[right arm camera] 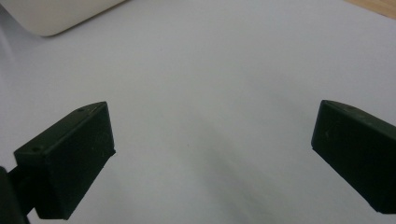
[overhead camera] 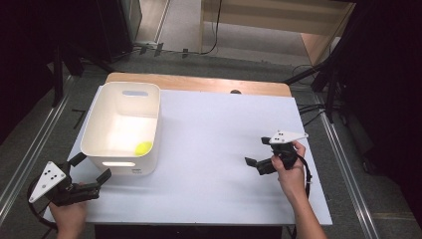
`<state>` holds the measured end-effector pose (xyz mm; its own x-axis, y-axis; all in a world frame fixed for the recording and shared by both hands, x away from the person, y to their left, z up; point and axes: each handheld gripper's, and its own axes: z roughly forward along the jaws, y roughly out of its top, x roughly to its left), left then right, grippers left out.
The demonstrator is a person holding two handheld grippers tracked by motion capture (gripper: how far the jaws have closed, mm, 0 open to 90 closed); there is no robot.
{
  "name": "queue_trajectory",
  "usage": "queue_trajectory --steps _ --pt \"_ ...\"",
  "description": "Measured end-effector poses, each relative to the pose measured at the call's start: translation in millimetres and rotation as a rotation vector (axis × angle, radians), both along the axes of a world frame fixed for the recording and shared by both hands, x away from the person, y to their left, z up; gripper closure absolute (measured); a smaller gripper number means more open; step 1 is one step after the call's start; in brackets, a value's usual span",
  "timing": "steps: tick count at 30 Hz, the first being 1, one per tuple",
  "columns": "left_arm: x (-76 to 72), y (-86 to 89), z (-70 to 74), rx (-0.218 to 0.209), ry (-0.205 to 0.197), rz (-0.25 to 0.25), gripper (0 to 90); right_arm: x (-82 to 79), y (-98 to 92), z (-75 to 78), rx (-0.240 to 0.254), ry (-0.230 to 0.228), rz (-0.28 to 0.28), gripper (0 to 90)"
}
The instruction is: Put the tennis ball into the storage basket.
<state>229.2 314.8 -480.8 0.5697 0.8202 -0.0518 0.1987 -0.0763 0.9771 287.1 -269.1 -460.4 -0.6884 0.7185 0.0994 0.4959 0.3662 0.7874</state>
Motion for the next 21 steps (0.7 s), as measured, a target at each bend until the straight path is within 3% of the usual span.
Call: queue_trajectory --steps 21 --pt "-0.1 -0.2 0.1 0.003 0.001 0.001 0.0 -25.4 -50.2 -33.6 0.069 0.001 -0.108 0.0"
